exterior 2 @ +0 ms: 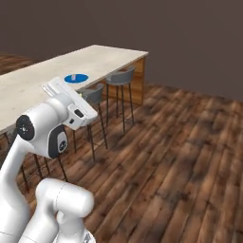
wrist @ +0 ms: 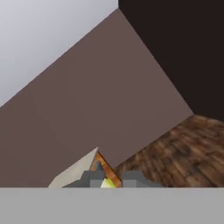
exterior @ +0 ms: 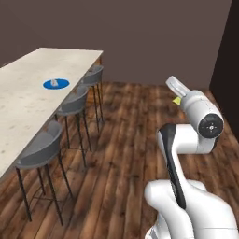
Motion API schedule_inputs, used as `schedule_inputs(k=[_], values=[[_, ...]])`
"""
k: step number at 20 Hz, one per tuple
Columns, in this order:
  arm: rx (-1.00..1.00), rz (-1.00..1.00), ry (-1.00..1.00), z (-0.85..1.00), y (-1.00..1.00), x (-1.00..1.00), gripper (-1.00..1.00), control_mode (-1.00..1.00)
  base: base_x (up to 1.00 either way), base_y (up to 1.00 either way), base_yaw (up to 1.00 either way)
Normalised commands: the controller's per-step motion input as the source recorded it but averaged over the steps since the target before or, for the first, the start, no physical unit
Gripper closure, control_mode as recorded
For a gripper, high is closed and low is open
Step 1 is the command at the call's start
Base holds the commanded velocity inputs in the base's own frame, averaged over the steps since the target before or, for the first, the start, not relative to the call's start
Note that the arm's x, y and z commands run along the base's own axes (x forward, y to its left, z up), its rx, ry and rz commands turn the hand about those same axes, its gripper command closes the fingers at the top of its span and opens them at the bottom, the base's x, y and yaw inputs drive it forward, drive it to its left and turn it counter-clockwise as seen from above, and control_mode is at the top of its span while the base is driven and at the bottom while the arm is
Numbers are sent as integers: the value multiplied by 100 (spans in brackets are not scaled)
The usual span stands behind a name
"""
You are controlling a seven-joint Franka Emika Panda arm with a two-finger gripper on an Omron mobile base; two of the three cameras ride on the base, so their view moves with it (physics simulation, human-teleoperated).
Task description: Take the lemon wedge from the fridge and place it on the plate with fish on the dining counter.
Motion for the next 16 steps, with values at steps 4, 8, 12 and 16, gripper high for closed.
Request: schedule_inputs(k=[4,8,12,16], values=[[0,0,0,0,0,0,100,100,100,-24,26],[0,0,0,0,0,0,100,100,100,-17,28],[0,0,0,0,0,0,100,100,100,-13,29],[0,0,0,0,0,0,100,100,100,0,34]])
